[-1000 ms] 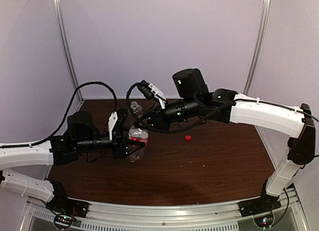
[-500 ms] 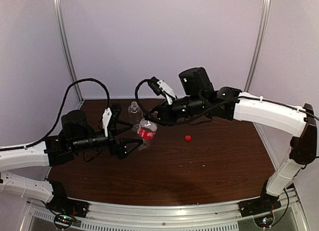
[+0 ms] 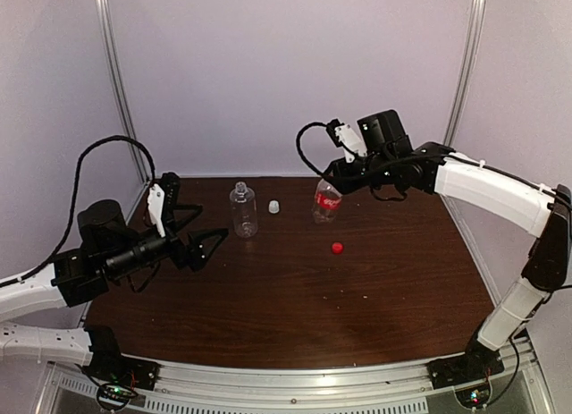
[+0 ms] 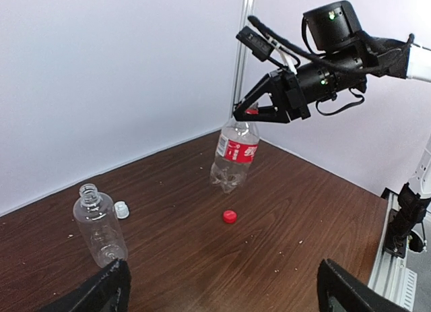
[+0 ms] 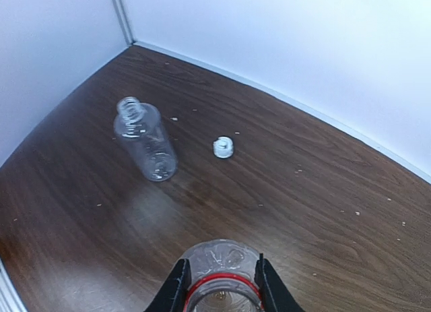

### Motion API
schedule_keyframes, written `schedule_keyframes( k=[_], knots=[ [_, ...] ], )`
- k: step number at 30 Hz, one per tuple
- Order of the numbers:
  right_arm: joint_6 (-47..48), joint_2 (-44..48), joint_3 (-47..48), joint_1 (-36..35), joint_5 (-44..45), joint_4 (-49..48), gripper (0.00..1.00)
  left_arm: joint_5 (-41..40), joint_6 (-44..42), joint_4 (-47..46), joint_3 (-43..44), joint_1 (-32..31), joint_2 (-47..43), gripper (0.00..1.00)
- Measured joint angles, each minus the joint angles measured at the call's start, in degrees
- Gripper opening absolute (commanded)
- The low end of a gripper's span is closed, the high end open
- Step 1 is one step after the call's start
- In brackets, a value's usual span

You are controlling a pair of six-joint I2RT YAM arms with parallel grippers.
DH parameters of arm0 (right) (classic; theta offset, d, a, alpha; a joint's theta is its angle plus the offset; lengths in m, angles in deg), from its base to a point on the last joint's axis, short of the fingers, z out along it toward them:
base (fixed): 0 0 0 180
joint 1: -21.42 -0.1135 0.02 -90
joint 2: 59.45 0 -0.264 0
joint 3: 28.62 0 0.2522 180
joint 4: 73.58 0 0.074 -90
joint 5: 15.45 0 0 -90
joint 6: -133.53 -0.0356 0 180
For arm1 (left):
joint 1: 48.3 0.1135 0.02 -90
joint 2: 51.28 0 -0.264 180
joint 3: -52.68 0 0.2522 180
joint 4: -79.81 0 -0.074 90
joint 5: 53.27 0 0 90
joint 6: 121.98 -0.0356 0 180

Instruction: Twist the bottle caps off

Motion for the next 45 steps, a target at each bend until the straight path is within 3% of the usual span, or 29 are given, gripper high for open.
schedule_keyframes(
  k=[9, 24, 32, 38, 45],
  knots=[
    [1.20, -8.72, 1.68, 6.56, 4.31, 0.61, 0.00, -4.42, 0.22, 1.99, -0.68, 0.00, -2.45, 0.98],
    [1.79, -17.64, 5.51, 7.28, 3.63, 0.15, 0.00, -4.59, 0.63, 3.17, -0.79, 0.00, -1.70, 0.98],
    [2.12, -19.96, 6.32, 7.52, 3.13, -1.64, 0.06, -4.61, 0.94, 3.32, -0.94, 0.00, -1.70, 0.98],
    [2.14, -21.59, 6.29, 8.22, 1.62, -3.26, 0.15, -4.61, 1.25, 3.32, -1.11, 0.00, -1.70, 0.98],
    [2.03, -21.59, 4.96, 8.39, 0.72, -5.86, 0.39, -4.61, 1.33, 3.41, -1.73, 0.00, -1.75, 0.98]
  ],
)
